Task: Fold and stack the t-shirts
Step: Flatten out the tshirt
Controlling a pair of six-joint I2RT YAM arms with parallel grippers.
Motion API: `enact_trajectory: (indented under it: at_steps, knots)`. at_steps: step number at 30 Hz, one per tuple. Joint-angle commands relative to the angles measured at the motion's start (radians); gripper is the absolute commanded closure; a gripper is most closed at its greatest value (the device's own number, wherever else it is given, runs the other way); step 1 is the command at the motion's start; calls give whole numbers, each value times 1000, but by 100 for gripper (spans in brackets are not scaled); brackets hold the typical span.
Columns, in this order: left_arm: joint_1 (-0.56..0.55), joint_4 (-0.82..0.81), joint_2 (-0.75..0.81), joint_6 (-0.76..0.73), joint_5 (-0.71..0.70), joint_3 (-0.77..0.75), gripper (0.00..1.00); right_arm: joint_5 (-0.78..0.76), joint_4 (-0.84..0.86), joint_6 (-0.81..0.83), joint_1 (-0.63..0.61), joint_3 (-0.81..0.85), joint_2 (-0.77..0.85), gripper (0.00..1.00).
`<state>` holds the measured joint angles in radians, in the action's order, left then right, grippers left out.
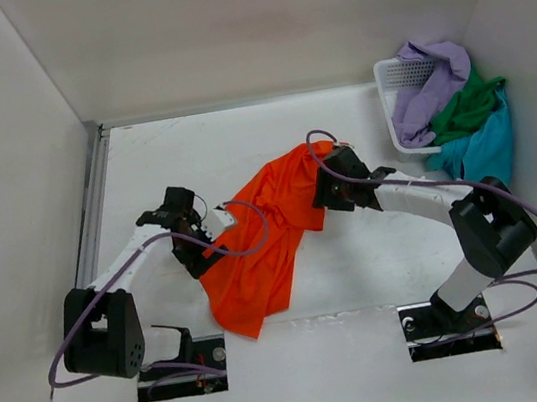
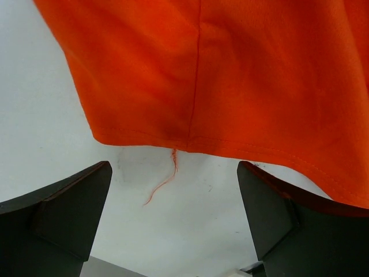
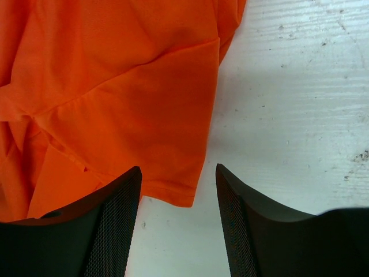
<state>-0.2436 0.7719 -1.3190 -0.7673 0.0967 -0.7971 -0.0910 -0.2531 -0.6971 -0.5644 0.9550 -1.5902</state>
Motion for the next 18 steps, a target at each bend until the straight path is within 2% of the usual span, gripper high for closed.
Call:
enact_trajectory:
  at_steps: [1, 6, 11, 18]
  knots:
    - [-32, -83, -17, -56, -51, 27, 9, 14, 90, -59, -10, -19, -11, 41]
    - [-47, -175, -86, -55, -130, 52, 18, 30, 135, -82, -10, -27, -48, 41]
    - [-50, -183, -152, -38, -141, 53, 43, 48, 123, -107, -10, -21, -77, 42]
    - [-73, -184, -125, 25, -106, 59, 79, 108, 92, -128, -16, -55, -115, 43]
